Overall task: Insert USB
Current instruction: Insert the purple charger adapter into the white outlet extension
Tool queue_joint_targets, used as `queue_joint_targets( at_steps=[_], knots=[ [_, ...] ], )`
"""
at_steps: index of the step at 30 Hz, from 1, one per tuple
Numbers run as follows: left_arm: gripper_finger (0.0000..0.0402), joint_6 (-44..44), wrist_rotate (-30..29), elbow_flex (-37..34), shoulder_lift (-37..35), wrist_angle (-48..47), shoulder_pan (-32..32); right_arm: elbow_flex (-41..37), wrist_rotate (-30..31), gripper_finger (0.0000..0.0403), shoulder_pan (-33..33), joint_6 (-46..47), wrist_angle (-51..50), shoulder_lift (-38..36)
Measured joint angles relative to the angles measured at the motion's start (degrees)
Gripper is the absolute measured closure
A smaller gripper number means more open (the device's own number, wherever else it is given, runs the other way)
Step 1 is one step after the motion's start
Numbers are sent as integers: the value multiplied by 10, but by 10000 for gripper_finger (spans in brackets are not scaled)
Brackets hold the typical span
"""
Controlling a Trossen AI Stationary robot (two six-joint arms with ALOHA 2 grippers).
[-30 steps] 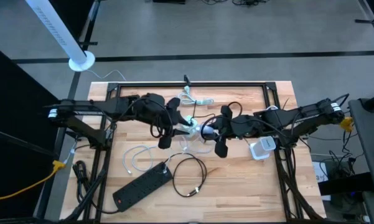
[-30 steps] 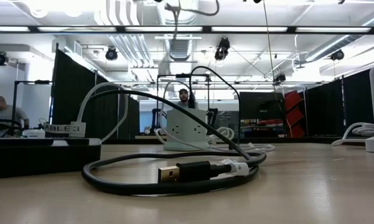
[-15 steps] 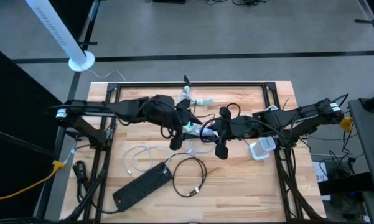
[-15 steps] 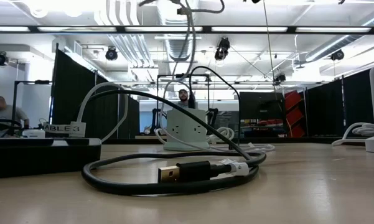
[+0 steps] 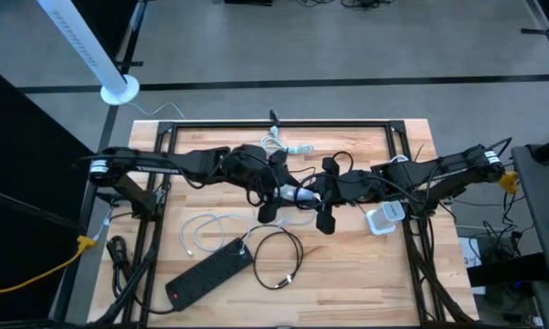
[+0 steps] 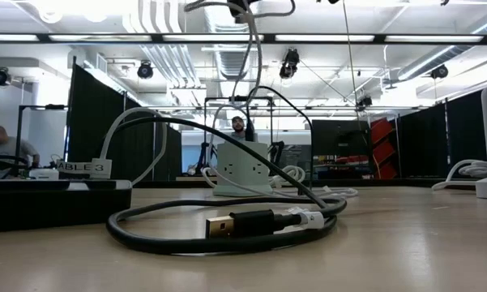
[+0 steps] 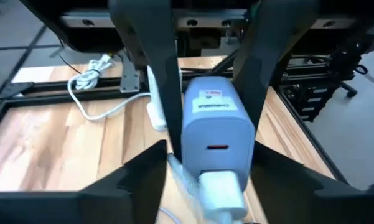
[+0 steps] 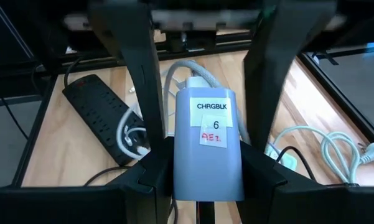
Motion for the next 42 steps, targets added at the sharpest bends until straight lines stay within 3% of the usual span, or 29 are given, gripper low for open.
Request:
queue_joint_targets(
  at_steps=[2,15,24,34,42],
  knots=[
    [245,-1,14,0,1,0,0,0,1,287,0,1,-2,0],
    [247,1,31,4,-18,-10,1,1,0,287,0,0,6,-1],
    [135,-4,34,9,-29,19,-1,-2,-8,287,0,12,-31,0],
    [130,-1,12,8,-28,14,-1,-1,-9,287,5,14,-23,0],
    [130,-12,2,3,-28,13,-1,-1,-9,287,8,-46,10,-3]
  ],
)
